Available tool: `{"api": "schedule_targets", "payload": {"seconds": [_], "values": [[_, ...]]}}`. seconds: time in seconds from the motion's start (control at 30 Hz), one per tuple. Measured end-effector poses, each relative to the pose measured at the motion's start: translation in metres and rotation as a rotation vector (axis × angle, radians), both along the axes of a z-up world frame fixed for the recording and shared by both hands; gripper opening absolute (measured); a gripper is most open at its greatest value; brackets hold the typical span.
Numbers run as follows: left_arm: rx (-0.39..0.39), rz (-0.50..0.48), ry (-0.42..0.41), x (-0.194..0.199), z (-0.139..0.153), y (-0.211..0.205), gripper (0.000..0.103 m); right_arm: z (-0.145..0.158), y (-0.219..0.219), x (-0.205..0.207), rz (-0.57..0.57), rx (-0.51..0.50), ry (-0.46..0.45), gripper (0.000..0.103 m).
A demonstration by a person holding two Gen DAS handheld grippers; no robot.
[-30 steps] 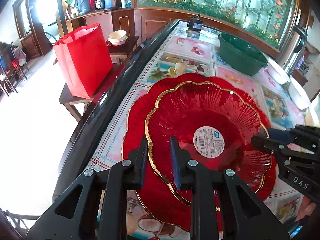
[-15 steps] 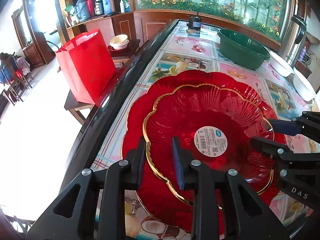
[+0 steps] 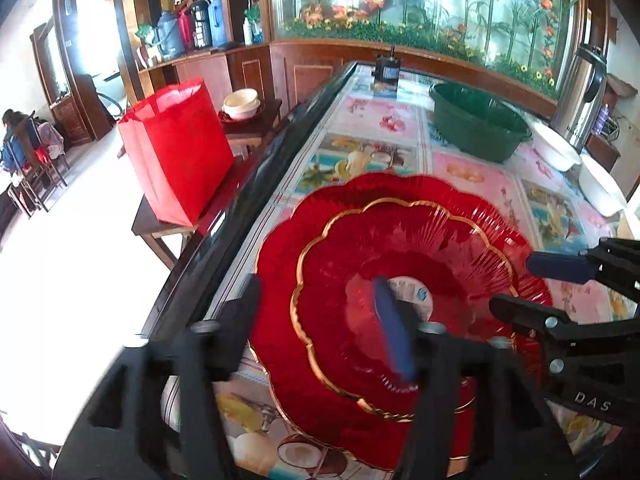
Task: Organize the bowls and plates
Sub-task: 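Lower the gold-rimmed plate onto the large red plate and open the right gripper, then move the right gripper toward the dark green basin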
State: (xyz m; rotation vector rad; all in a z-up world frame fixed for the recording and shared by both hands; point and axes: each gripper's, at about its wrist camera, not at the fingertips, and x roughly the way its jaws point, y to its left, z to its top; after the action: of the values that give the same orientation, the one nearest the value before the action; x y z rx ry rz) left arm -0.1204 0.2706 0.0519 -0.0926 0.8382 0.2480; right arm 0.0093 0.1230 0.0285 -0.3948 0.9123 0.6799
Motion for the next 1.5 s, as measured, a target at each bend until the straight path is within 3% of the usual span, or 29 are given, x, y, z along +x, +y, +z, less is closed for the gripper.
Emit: {"api": "schedule_targets", "payload": {"seconds": [0.4,0.63,1.5], "values": [[-0.02,-0.016,-0.051,0.009,0.015,-0.027,0.064,0.023,-0.034,-0.009,-0.075,0.153,-0.02,0.073],[-0.024,-0.064,-0.063,0.018,0.021,-0.053,0.064,0.027,-0.065,-0.005,-0.139,0.209,-0.013,0.075],[-0.063,-0.235,-0.079,0.078,0.044,-0.153,0.064,0.04,-0.17,0.038,-0.329,0.249,-0.028,0.078]]}}
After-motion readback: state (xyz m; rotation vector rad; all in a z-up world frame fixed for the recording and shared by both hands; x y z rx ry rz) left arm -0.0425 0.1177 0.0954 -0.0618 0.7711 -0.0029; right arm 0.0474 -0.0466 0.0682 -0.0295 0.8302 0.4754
